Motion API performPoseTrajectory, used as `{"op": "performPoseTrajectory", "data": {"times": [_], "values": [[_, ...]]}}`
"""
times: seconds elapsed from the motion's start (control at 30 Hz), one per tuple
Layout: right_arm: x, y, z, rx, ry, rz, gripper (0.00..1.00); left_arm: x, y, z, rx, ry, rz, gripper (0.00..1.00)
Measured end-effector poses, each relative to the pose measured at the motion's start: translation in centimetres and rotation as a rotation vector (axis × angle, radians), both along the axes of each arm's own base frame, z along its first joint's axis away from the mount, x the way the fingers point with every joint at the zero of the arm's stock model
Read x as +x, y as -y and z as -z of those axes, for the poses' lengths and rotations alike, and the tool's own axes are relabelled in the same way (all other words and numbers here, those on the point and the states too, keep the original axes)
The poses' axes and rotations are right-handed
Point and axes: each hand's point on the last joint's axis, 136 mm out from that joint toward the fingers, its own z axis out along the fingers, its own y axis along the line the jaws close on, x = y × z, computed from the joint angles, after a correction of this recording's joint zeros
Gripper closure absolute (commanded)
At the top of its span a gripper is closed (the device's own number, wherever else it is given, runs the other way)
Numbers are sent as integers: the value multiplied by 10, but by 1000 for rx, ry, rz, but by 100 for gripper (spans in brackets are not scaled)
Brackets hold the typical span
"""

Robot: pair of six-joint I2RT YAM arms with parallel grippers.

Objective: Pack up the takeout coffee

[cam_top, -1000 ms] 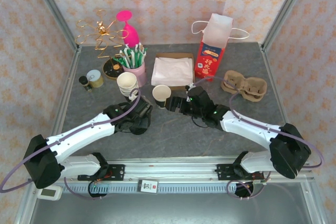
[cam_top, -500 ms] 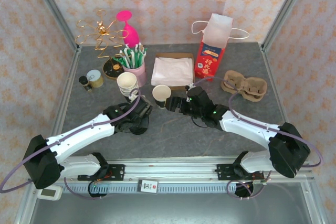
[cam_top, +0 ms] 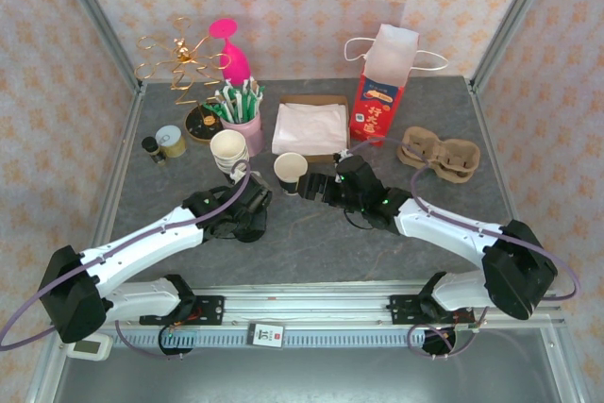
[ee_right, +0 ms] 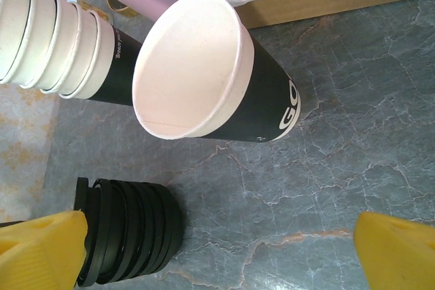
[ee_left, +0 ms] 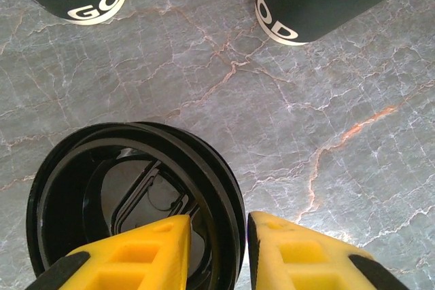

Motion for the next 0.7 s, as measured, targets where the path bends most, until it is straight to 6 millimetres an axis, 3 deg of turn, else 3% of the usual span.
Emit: {"op": "performPoseTrajectory", "data": {"times": [0.7], "values": [[1, 1, 1, 1, -5, 13, 0, -1, -1, 5, 6, -5, 2, 77]]}}
